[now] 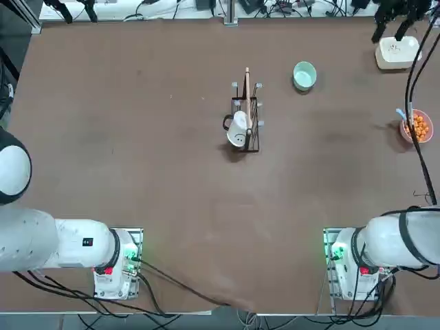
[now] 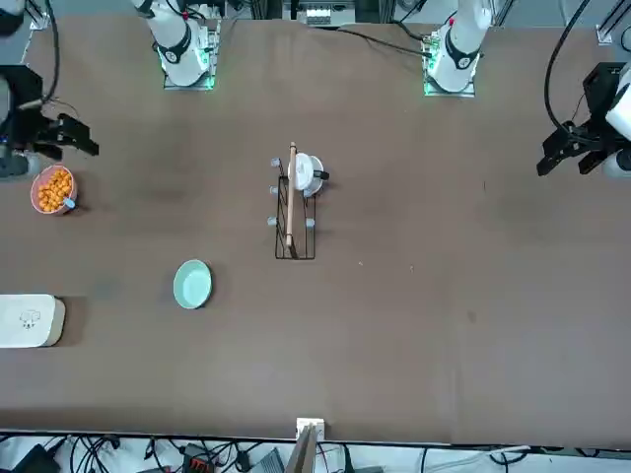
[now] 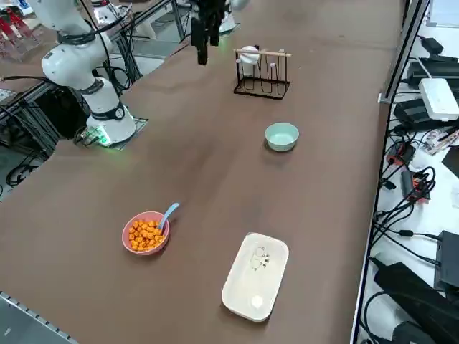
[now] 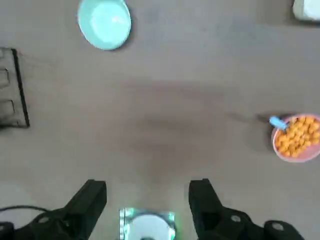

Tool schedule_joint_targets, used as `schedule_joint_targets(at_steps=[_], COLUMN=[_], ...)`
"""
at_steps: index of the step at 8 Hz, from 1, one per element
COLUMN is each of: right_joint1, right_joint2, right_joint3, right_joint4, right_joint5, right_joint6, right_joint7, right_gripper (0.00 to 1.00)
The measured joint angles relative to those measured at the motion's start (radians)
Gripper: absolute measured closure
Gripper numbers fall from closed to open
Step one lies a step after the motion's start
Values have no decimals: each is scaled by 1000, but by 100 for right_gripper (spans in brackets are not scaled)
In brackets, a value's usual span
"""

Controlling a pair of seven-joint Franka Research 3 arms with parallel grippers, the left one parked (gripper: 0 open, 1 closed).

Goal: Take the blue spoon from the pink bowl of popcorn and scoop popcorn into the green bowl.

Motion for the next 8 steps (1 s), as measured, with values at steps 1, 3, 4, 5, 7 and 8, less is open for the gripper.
schedule_joint_targets(at_steps=[1, 3, 4, 5, 7, 8], right_joint1=[-3, -1, 5, 10, 13, 12], right_joint2=[18, 50, 62, 86, 193, 269], right_joint3=[-3, -2, 3, 6, 5, 3], right_joint4=[0, -1, -3, -10, -25, -28], right_joint5=[-19, -168, -253, -305, -427, -499], right_joint6=[-48, -133, -147, -148, -84, -16], right_joint7=[21, 106, 162, 233, 394, 476], right_gripper=[0, 0, 0, 0, 0, 0])
